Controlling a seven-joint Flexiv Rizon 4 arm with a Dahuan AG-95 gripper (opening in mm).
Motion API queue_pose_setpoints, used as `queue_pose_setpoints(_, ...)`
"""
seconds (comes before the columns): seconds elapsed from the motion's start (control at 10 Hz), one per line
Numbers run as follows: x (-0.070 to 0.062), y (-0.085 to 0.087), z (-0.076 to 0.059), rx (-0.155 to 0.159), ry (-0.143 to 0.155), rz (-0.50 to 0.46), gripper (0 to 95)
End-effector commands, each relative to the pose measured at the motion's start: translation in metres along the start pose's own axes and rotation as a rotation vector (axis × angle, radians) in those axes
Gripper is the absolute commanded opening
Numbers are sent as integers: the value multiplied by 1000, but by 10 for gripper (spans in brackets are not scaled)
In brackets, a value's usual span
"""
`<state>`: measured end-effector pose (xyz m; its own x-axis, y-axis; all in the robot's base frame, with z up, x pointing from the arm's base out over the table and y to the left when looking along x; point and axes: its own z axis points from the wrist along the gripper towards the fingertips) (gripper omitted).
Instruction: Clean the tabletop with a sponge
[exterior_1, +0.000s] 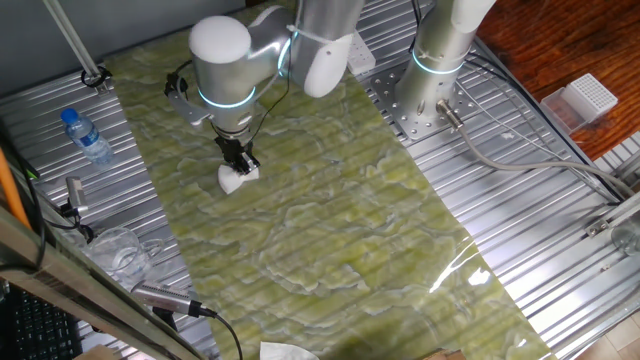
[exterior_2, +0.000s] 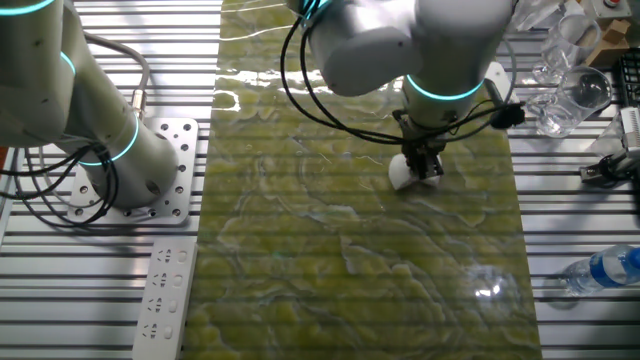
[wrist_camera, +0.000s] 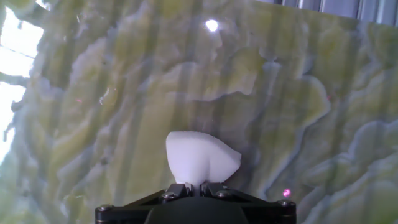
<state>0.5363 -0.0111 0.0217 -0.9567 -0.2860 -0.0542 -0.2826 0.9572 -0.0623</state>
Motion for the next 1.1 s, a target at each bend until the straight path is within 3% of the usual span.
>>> queue_pose_setpoints(0.1, 6, -11, -3, 8, -1, -51, 0)
queue_pose_setpoints(0.5, 12, -21, -7, 6, -1, -83, 0)
queue_pose_setpoints(1.1, 20, -22, -7, 3, -2, -107, 0)
